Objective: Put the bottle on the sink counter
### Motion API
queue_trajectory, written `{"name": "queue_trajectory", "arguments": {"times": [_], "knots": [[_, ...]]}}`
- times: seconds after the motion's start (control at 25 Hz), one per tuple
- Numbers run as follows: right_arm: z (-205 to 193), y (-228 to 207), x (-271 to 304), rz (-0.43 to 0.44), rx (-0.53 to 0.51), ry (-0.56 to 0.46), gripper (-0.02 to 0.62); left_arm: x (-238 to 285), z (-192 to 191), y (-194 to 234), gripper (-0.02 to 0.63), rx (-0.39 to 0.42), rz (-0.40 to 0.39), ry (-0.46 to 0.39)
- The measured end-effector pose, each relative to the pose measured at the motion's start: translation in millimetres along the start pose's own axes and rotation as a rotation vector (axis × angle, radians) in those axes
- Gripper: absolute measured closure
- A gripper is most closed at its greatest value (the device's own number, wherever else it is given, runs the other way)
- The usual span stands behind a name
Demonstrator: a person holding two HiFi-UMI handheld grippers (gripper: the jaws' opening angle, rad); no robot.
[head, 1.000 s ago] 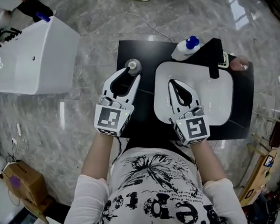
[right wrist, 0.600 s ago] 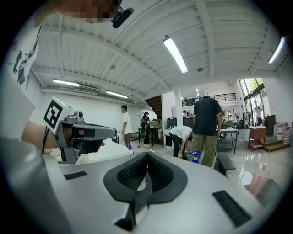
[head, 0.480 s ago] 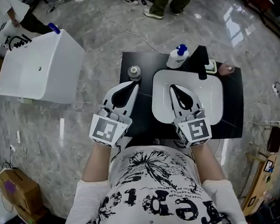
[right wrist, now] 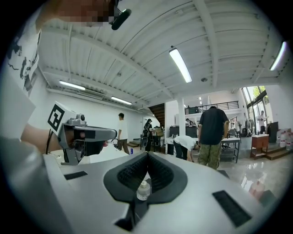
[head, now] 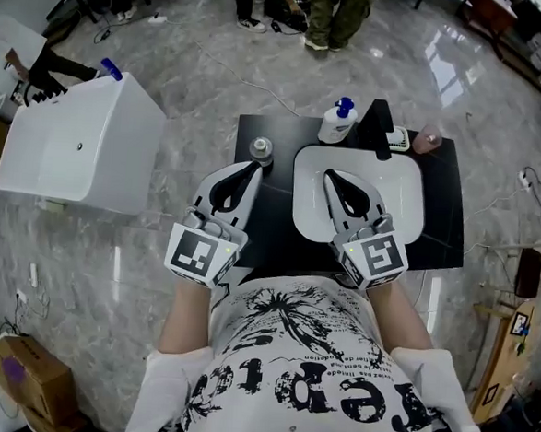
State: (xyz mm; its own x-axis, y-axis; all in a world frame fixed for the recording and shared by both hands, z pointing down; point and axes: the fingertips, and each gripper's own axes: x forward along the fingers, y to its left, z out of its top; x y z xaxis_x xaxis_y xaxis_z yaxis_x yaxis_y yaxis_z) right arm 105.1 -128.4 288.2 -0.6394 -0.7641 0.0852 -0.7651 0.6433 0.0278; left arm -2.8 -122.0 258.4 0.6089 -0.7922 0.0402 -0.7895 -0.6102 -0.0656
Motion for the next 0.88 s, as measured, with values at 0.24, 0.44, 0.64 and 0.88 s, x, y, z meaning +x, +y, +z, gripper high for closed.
{"name": "queue_trajectory", "arguments": {"times": [0.24,0.44,0.64,0.88], "knots": [[3.1,8.4,-2.1,-0.005,-0.012,0.001,0.581,-7.5,-0.6,3.6,0.591,-0.018,0.002,-0.012],[3.5,3.2,-3.6,-0.012,-0.011,-0.007,0.582,-0.8,-2.4,2.7,0.591,-0.023,-0.001,-0.014],[7.8,-2.1,-6.8,-0.021,-0.03,-0.019,0.583,2.0,0.0,-0.7,0.591,-0.029,-0.006,-0.016],[9.5,-6.4,-7.9,-0.036,-0.033,-0.024,0.581,4.1,0.6,-0.9,0.591,-0.034,-0.007,-0.015]]}}
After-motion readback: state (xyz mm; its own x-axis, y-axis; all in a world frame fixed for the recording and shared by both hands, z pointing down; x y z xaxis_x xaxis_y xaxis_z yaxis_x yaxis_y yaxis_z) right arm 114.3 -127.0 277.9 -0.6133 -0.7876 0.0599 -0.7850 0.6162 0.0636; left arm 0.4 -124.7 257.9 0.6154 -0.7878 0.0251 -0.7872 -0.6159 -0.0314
